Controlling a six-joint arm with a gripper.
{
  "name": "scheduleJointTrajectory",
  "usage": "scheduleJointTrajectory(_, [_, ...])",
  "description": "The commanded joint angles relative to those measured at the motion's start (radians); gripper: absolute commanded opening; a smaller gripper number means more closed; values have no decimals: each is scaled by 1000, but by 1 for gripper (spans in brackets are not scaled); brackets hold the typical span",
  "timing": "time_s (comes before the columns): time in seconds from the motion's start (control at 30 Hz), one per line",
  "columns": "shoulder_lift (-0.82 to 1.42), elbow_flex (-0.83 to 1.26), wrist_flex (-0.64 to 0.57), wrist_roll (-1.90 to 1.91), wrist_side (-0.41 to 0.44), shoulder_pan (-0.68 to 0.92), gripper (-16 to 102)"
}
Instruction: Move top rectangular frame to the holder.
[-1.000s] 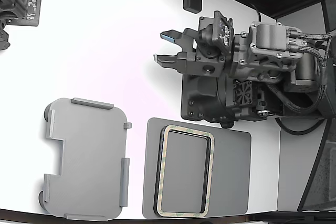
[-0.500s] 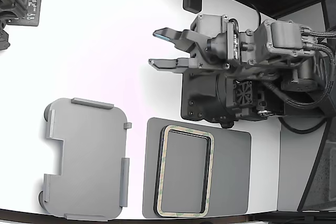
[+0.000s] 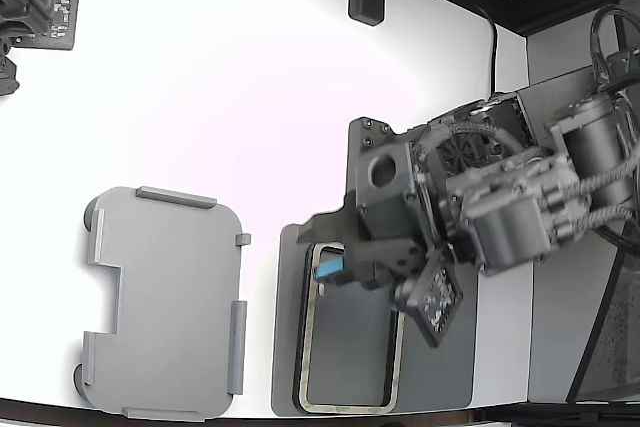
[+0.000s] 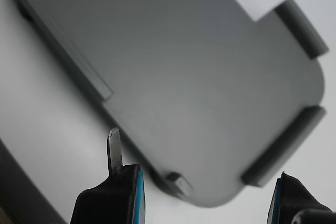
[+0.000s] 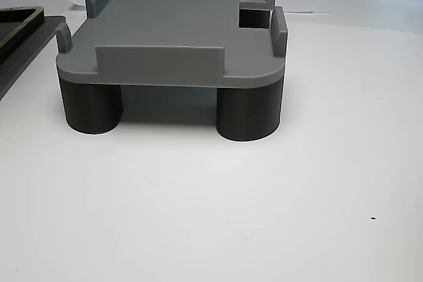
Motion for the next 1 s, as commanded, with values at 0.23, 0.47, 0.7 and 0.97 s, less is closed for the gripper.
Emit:
scheduleJointTrajectory(0.23, [-416, -282, 138, 51, 41, 350, 100])
scheduleJointTrajectory(0.47, [-597, -370, 129, 101, -15, 408, 100])
scheduleJointTrajectory(0.7, [-709, -420, 132, 61, -43, 417, 100])
scheduleJointTrajectory(0.97, [-761, -446, 158, 46, -46, 417, 97])
